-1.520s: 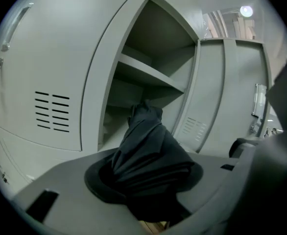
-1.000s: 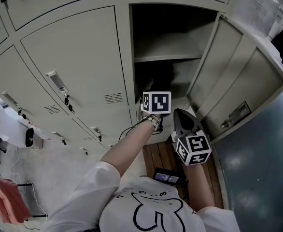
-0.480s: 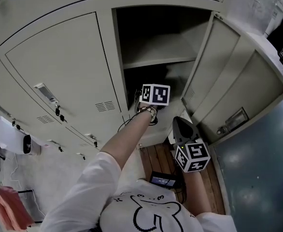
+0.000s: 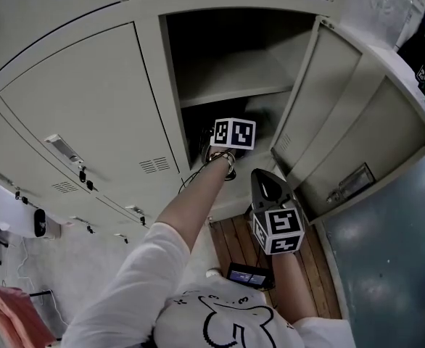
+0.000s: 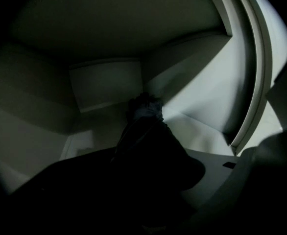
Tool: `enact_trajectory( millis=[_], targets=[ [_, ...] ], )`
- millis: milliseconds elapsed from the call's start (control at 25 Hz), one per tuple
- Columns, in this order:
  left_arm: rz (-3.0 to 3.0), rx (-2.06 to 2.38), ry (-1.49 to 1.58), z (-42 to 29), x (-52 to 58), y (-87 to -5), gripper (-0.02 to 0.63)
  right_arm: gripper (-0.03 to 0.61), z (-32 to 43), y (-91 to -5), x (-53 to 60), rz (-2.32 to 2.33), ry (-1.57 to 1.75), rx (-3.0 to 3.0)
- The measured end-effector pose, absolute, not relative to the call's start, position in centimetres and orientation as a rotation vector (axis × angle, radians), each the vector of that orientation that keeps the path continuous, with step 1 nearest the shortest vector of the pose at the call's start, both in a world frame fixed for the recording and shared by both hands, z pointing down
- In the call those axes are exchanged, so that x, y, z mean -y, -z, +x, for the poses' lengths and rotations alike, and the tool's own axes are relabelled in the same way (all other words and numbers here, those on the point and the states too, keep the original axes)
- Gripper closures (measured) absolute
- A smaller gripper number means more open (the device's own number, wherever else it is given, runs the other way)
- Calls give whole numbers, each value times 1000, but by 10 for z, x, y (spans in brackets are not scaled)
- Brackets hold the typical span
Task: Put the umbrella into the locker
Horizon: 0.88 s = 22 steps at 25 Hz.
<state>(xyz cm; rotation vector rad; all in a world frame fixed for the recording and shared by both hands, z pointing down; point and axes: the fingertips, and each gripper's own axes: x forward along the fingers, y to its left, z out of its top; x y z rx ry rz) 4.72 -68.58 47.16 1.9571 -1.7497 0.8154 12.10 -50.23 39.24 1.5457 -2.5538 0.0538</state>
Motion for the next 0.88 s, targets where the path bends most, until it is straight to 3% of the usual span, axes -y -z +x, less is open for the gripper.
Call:
enact_trajectory(
  millis=[280, 440, 880],
  targets=[
    [1958, 1773, -812, 49, 685, -471, 326, 552, 123, -414, 522, 1542, -190, 2407],
    [1997, 1746, -785, 56, 680, -471, 174, 552, 121, -415, 517, 1532, -210, 2398],
    [2184, 1696, -741, 70, 649, -452, 132, 552, 119, -411, 493, 1555, -242, 2412]
  ],
)
